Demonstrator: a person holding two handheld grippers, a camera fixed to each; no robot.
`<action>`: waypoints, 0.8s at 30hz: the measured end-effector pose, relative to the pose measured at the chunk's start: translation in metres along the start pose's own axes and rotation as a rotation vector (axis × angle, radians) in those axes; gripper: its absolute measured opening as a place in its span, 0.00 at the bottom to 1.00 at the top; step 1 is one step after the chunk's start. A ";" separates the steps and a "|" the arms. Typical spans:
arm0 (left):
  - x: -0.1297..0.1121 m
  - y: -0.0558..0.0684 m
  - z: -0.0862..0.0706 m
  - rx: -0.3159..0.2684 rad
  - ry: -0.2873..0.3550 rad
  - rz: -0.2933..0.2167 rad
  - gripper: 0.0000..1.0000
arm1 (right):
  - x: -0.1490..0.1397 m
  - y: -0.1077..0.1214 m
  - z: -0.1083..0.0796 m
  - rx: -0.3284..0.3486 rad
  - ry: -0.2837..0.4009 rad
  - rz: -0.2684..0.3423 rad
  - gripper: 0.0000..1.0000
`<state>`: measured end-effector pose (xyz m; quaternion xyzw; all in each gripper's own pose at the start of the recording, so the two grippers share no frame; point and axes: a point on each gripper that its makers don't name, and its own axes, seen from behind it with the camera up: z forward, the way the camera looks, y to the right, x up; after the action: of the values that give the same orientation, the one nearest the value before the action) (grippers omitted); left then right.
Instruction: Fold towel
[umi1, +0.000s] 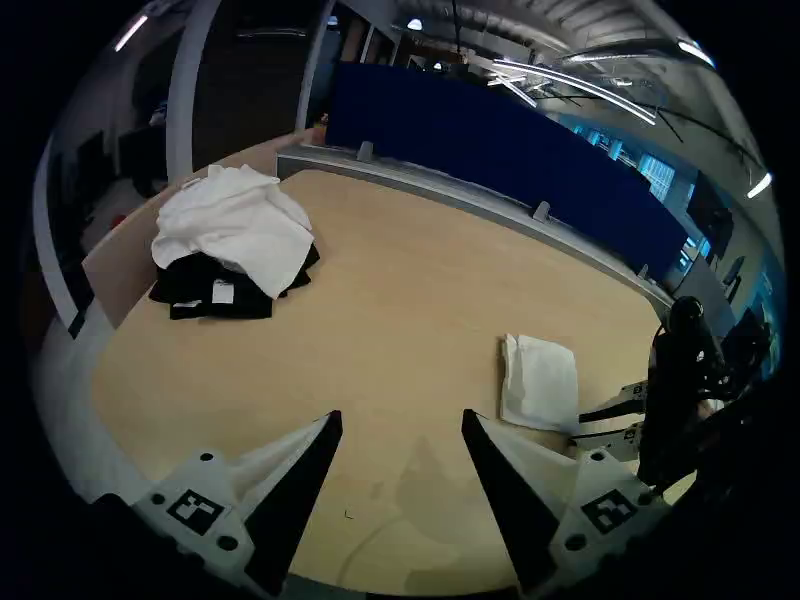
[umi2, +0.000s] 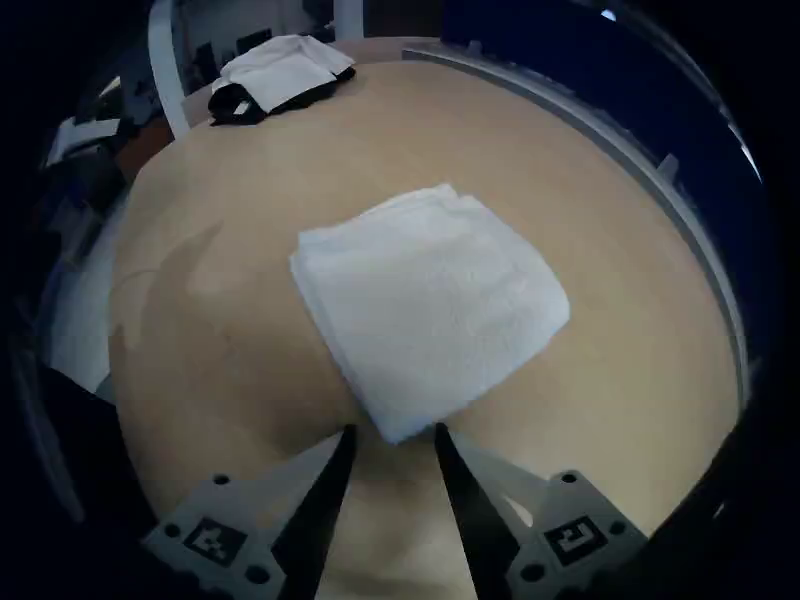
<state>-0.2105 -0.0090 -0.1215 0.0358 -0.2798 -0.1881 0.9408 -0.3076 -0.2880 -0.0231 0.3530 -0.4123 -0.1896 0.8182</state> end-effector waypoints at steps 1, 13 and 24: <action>0.000 0.000 0.000 0.000 0.000 -0.001 0.89 | 0.001 0.000 0.001 0.001 0.003 0.008 0.53; 0.001 -0.002 0.000 0.000 0.000 -0.006 0.89 | 0.005 0.002 0.003 -0.004 0.026 0.046 0.15; 0.006 0.002 0.003 -0.008 0.006 -0.005 0.89 | 0.033 0.013 -0.012 -0.023 0.086 0.039 0.06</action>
<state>-0.2064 -0.0090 -0.1157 0.0330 -0.2762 -0.1915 0.9413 -0.2779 -0.2940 -0.0004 0.3434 -0.3812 -0.1630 0.8427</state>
